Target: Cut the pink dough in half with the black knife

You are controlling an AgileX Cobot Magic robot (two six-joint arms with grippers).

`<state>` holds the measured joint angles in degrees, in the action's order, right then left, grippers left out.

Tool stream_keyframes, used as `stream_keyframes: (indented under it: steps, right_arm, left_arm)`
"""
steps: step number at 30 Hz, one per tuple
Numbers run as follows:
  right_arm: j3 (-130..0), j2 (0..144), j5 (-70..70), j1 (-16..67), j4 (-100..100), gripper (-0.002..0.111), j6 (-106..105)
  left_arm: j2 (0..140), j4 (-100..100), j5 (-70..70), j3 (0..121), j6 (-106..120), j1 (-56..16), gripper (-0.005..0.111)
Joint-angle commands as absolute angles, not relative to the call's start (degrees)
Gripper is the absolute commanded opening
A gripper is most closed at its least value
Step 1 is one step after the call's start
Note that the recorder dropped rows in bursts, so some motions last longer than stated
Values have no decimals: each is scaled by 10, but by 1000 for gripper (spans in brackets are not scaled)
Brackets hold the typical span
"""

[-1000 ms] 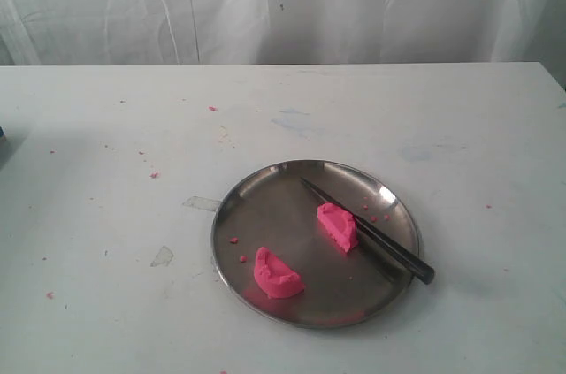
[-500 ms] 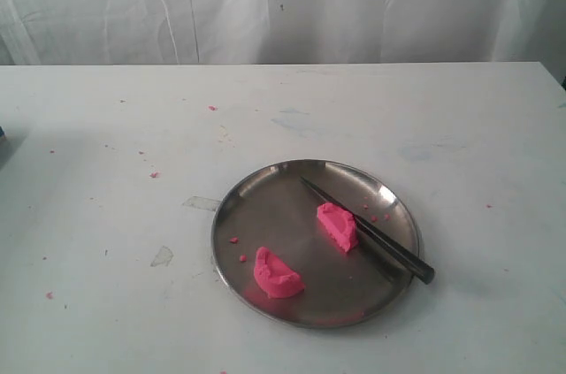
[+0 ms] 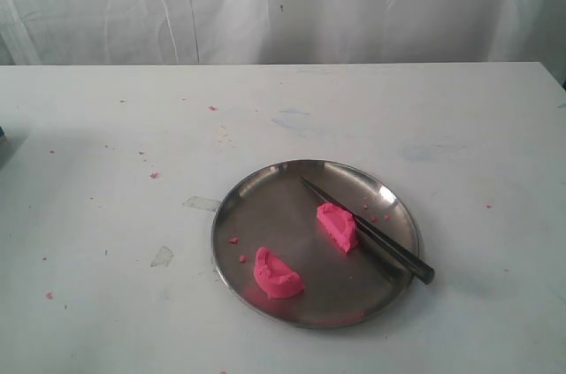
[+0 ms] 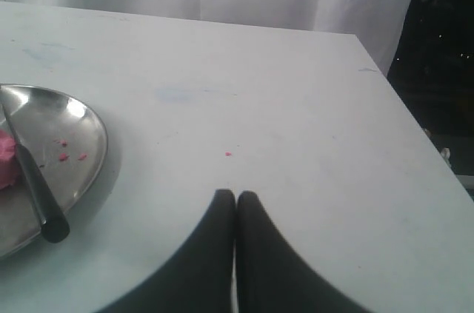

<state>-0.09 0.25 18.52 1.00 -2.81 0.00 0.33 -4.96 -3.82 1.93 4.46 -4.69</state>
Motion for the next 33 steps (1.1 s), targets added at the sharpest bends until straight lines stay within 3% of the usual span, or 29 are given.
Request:
stream_keyframes:
  steps: [1, 5, 14, 19, 33]
  right_arm:
    - [0, 0, 182, 6, -28, 0, 0]
    - [0, 0, 182, 6, -28, 0, 0]
    - [0, 0, 182, 6, -28, 0, 0]
    - [0, 0, 182, 6, -28, 0, 0]
    - [0, 0, 182, 6, -28, 0, 0]
  left_arm:
    - [0, -22, -150, 0, -64, -47, 0]
    - [0, 0, -205, 0, -62, -47, 0]
    - [0, 82, -85, 0, -11, -47, 0]
    - [0, 78, -172, 0, -15, -47, 0]
    - [0, 78, -173, 0, -15, -47, 0]
